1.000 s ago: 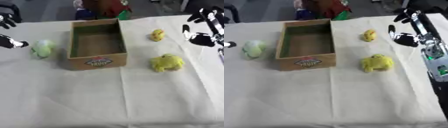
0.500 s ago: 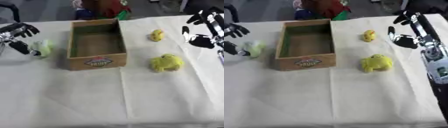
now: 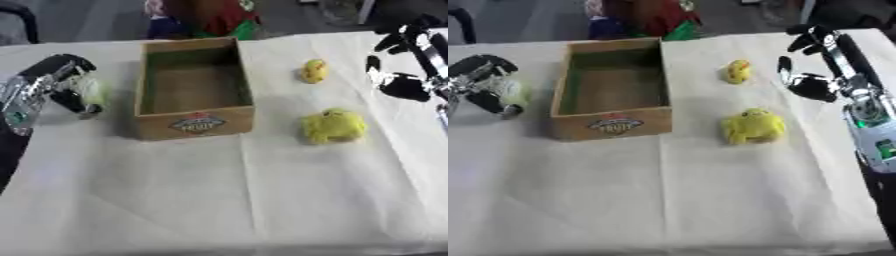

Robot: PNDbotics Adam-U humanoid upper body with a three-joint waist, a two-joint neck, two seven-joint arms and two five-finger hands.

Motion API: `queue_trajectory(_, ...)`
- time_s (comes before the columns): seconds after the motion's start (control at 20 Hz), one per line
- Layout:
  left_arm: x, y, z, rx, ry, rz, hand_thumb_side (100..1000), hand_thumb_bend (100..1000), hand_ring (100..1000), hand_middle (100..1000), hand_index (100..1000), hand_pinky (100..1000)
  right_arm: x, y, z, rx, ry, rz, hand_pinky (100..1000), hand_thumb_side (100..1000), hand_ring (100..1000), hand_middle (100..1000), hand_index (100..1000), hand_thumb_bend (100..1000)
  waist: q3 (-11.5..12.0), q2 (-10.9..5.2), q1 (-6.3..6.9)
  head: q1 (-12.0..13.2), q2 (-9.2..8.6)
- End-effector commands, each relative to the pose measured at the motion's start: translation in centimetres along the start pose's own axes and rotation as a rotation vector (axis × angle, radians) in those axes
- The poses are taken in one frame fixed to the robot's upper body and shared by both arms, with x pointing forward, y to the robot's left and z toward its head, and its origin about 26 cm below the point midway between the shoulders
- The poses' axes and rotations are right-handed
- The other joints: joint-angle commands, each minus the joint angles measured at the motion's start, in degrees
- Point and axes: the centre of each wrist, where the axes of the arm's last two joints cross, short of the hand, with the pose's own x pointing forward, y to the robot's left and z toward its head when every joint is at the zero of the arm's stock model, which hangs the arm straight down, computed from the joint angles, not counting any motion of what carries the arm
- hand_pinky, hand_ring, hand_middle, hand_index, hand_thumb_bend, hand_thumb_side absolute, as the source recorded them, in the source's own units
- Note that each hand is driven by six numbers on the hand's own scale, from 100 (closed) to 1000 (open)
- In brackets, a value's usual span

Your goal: Pick up objects on the table and place them in the box.

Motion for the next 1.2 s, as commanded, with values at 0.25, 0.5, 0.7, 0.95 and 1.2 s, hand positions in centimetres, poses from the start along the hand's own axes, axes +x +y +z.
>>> queue_trajectory(0.25,-0.4,1.9,0.3,0.109,0.082,-0.077,100,462,329,291,511,391,0.2,-1.1,-0.3,-0.023,-0.011,0.01,738,100,744,584,828,107,0.1,-0.74,-0.01,-0.1,0.27)
queue_trajectory(0.5,1.1,5.4,1.0,0.286,0.059,-0.06,100,440,303,262,482,370,0.1,-1.2,-0.2,-0.023,-0.008,0.012,738,100,744,584,828,106,0.3,-0.87,0.07,-0.2,0.27)
queue_trajectory(0.7,4.0,9.2,1.9,0.429,-0.042,0.019,100,403,294,254,470,360,0.1,-1.1,-0.2,-0.02,-0.008,0.012,738,100,744,584,828,103,0.2,-0.97,0.11,0.0,0.27)
queue_trajectory(0.95,8.6,10.3,2.0,0.47,-0.21,0.109,100,376,300,257,471,367,0.2,-0.8,-0.4,-0.009,-0.017,0.006,738,100,744,584,828,100,-0.3,-1.08,0.02,0.5,0.27)
queue_trajectory(1.2,13.1,8.1,0.7,0.378,-0.331,0.114,100,371,309,265,484,378,0.6,-0.4,-0.8,0.0,-0.035,-0.006,739,100,745,584,828,100,-1.7,-1.06,-0.34,1.7,0.27)
